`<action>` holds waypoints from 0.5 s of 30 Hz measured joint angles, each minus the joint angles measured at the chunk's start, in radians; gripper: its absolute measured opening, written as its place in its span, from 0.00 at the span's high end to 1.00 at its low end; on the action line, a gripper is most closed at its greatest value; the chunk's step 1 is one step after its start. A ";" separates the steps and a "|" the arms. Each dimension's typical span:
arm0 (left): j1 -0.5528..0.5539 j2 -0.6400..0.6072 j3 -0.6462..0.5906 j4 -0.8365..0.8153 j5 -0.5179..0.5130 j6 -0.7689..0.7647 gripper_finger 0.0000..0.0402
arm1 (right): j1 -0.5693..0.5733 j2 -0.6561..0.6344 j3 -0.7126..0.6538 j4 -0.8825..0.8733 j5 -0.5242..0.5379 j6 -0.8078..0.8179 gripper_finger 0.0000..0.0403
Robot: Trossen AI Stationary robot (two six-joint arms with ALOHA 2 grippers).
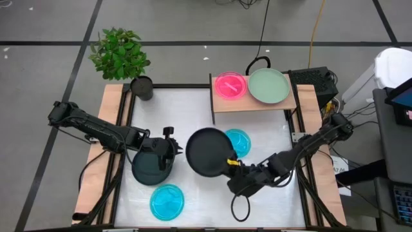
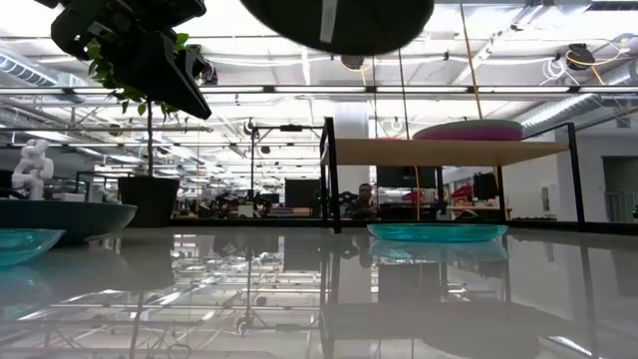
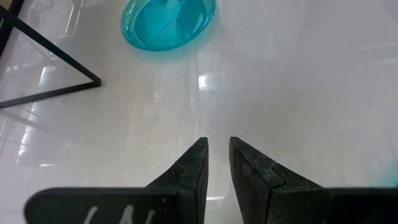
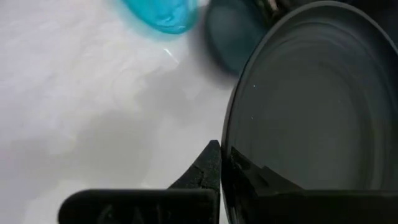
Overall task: Place and stack plates onto a shelf
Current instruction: Stack the black plate on top of the green plate on the shelf
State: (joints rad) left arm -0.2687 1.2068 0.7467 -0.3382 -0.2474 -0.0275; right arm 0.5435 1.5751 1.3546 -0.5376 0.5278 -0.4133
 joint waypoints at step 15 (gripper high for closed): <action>0.000 0.000 0.000 0.004 -0.016 -0.001 0.82 | -0.159 -0.155 0.012 -0.139 0.000 -0.052 1.00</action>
State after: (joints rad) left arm -0.2687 1.2068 0.7467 -0.3342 -0.2638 -0.0290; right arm 0.3841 1.4201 1.3663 -0.6768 0.5278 -0.4656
